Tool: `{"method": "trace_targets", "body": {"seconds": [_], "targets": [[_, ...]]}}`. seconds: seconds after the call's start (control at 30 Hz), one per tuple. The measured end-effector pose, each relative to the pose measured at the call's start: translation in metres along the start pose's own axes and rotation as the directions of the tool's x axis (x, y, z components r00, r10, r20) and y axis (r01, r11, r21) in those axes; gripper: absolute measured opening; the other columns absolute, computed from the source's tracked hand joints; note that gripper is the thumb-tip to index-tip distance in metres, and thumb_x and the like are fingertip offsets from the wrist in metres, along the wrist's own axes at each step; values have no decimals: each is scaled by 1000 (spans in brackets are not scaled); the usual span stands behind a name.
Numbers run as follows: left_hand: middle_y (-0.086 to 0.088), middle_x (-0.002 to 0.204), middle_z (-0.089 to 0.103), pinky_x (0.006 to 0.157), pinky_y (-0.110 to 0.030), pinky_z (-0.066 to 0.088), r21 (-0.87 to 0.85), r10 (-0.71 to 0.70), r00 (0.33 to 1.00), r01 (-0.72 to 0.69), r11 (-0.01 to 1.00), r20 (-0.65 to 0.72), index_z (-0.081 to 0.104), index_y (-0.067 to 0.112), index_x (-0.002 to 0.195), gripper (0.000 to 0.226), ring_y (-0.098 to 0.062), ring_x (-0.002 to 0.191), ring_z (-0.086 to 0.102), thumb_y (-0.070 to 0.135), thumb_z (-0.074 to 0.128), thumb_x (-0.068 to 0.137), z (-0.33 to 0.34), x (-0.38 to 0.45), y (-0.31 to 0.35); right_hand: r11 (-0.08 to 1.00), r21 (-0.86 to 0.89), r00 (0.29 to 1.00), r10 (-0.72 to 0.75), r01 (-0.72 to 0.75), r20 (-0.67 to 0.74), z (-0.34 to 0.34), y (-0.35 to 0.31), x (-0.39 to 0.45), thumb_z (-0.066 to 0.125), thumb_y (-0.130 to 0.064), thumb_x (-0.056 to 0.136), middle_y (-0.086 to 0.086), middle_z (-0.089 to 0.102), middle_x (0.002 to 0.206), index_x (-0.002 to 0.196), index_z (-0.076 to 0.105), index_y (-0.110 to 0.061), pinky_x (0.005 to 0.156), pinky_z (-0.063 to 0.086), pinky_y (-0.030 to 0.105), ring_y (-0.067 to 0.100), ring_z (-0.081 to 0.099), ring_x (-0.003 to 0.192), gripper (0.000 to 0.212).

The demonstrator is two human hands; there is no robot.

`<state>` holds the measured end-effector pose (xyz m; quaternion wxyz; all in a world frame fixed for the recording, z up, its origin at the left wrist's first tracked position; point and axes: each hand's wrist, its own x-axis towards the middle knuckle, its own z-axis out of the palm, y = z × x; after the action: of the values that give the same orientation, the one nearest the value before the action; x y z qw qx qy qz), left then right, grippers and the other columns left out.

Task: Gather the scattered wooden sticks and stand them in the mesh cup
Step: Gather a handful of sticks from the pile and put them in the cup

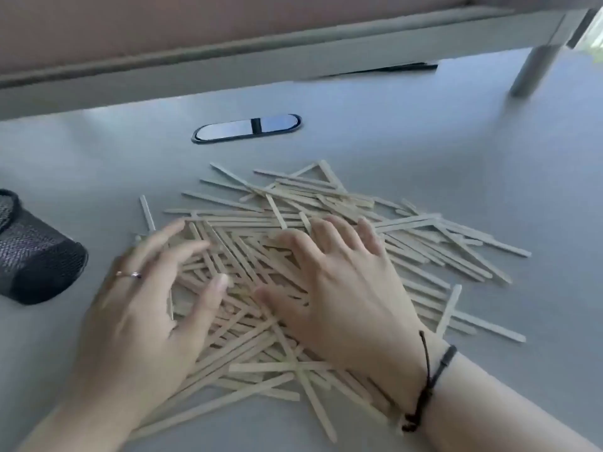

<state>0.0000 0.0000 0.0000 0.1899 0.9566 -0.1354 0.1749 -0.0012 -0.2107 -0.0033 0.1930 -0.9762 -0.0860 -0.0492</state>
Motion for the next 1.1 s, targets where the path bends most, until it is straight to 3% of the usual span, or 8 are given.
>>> {"method": "trace_targets", "body": {"seconds": [0.13, 0.23, 0.33, 0.5, 0.6, 0.73, 0.97, 1.1], "targets": [[4, 121, 61, 92, -42, 45, -90, -121, 993, 120, 989, -13, 61, 30, 124, 55, -27, 121, 57, 71, 46, 90, -1, -8, -15, 989, -139, 996, -68, 59, -63, 7, 1, -4, 31, -75, 88, -4, 58, 130, 128, 51, -36, 111, 27, 48, 23, 48, 128, 59], [1, 137, 57, 99, -44, 47, -4, -37, 998, 37, 999, -44, 59, 29, 126, 59, -25, 128, 52, 71, 43, 89, -2, -13, -14, 973, -210, 994, -101, 93, -30, 10, -5, -7, 30, -73, 90, -4, 59, 130, 125, 53, -37, 108, 29, 48, 24, 51, 124, 55], [6, 146, 50, 106, -45, 44, -43, -76, 994, 80, 996, 74, 54, 31, 132, 70, -22, 136, 46, 80, 39, 84, -6, -28, -4, 987, -150, 998, -61, 55, -33, 3, -13, -23, 28, -75, 89, -8, 60, 128, 121, 57, -38, 107, 29, 45, 20, 55, 120, 57], [13, 159, 36, 117, -50, 29, -27, -74, 955, 85, 996, 286, 37, 42, 146, 95, -21, 141, 43, 97, 38, 69, -12, -34, -8, 997, -70, 986, 4, -16, -166, -6, -18, -40, 34, -72, 92, -4, 62, 130, 124, 60, -33, 98, 39, 37, 21, 58, 114, 57], [15, 163, 27, 118, -50, 28, -77, -36, 935, 67, 995, 354, 27, 47, 151, 112, -19, 145, 38, 103, 44, 56, -18, -35, -9, 999, -41, 987, 16, -23, -163, -6, -19, -38, 41, -74, 89, -6, 59, 133, 129, 56, -35, 98, 40, 37, 22, 57, 116, 58], [17, 166, 17, 121, -41, 18, -3, 24, 915, -24, 1000, 402, 17, 45, 156, 124, -14, 153, 17, 103, 47, 51, -16, -37, 2, 999, -22, 996, 41, -42, -73, -1, -20, -36, 40, -85, 78, -10, 48, 144, 138, 40, -47, 106, 32, 39, 22, 45, 131, 71], [22, 160, 29, 118, -28, 18, -21, 192, 916, -197, 980, 352, 38, 42, 149, 98, -7, 147, 24, 96, 42, 67, -12, -37, 5, 999, -20, 999, -49, 48, -23, 2, -20, -37, 50, -75, 82, -16, 46, 144, 142, 35, -46, 105, 21, 23, 10, 34, 134, 68], [21, 144, 48, 111, -32, 33, -57, 294, 900, -291, 955, 322, 53, 40, 141, 80, -11, 133, 43, 88, 41, 78, -6, -30, -4, 997, 9, 997, -75, 75, -23, 2, -18, -38, 52, -71, 85, -18, 46, 143, 142, 37, -44, 106, 20, 21, 7, 33, 133, 65]]}}
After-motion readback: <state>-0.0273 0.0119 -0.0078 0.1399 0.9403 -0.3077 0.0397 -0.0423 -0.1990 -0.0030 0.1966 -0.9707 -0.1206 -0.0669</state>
